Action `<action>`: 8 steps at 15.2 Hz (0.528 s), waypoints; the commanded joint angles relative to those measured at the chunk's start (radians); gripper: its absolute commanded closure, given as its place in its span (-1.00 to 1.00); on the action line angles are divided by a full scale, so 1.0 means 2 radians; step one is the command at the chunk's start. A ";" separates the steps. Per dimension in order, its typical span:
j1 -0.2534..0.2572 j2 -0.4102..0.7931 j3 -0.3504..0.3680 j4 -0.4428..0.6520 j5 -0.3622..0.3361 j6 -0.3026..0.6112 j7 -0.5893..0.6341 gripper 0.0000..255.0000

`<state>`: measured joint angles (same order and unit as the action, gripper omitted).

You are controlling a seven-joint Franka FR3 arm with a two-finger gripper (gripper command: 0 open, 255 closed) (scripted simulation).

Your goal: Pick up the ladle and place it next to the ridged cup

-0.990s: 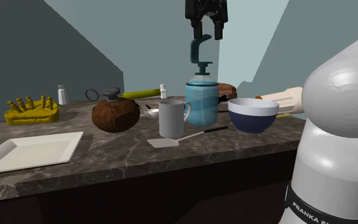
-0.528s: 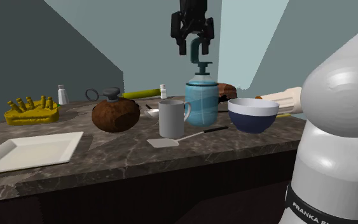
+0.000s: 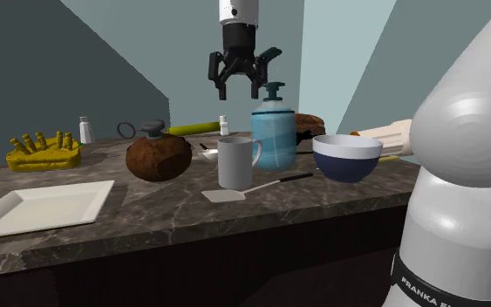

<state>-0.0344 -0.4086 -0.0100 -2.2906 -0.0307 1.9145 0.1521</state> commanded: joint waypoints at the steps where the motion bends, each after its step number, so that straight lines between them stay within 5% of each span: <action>1: -0.004 0.039 -0.003 0.009 0.004 0.032 0.010 -1.00; 8: -0.012 0.162 -0.010 0.071 0.020 0.112 0.040 -1.00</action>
<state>-0.0571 -0.1260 -0.0296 -2.1731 0.0040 2.1157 0.2203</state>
